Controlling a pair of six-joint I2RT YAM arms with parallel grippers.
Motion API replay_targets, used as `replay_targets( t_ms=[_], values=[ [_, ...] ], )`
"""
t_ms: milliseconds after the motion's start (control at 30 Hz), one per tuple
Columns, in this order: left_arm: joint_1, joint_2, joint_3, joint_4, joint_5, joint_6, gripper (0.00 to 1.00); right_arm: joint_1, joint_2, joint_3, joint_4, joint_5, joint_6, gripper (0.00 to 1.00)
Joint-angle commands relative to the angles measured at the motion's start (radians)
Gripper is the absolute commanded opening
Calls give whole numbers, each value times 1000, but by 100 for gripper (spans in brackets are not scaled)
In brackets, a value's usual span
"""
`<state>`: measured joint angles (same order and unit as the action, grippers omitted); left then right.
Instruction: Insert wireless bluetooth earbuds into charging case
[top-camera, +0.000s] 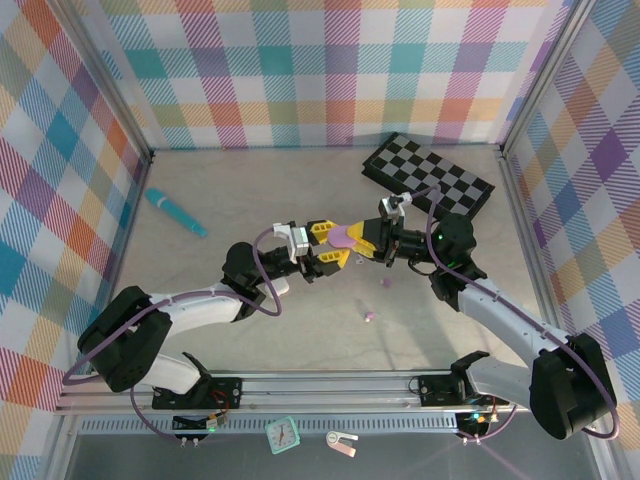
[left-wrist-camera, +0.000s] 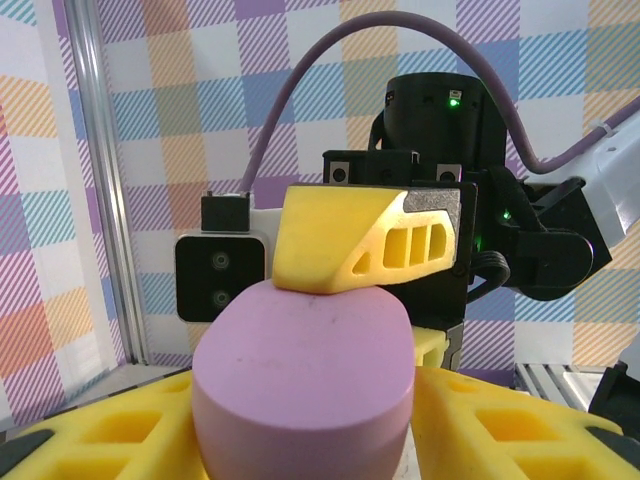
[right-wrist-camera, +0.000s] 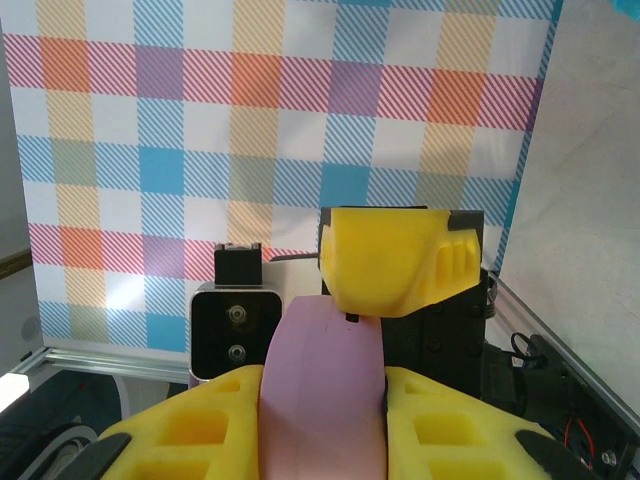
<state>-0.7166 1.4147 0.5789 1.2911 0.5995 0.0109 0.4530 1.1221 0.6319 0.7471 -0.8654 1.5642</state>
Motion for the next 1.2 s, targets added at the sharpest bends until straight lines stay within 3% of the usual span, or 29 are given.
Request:
replay_targets(
  t_ms=[0, 533, 833, 1000, 1167],
  values=[
    [5, 7, 28, 61, 48, -11, 49, 1, -5, 0, 25, 5, 0, 5],
    [5, 32, 44, 62, 64, -15, 48, 1, 4, 25, 42, 5, 10, 4],
    [6, 32, 50, 61, 72, -21, 35, 1, 7, 32, 10, 8, -6, 5],
    [5, 25, 45, 61, 63, -19, 34, 0, -14, 36, -75, 30, -53, 19],
    [7, 19, 26, 55, 47, -14, 34, -2, -54, 48, -201, 61, -140, 50]
  ],
)
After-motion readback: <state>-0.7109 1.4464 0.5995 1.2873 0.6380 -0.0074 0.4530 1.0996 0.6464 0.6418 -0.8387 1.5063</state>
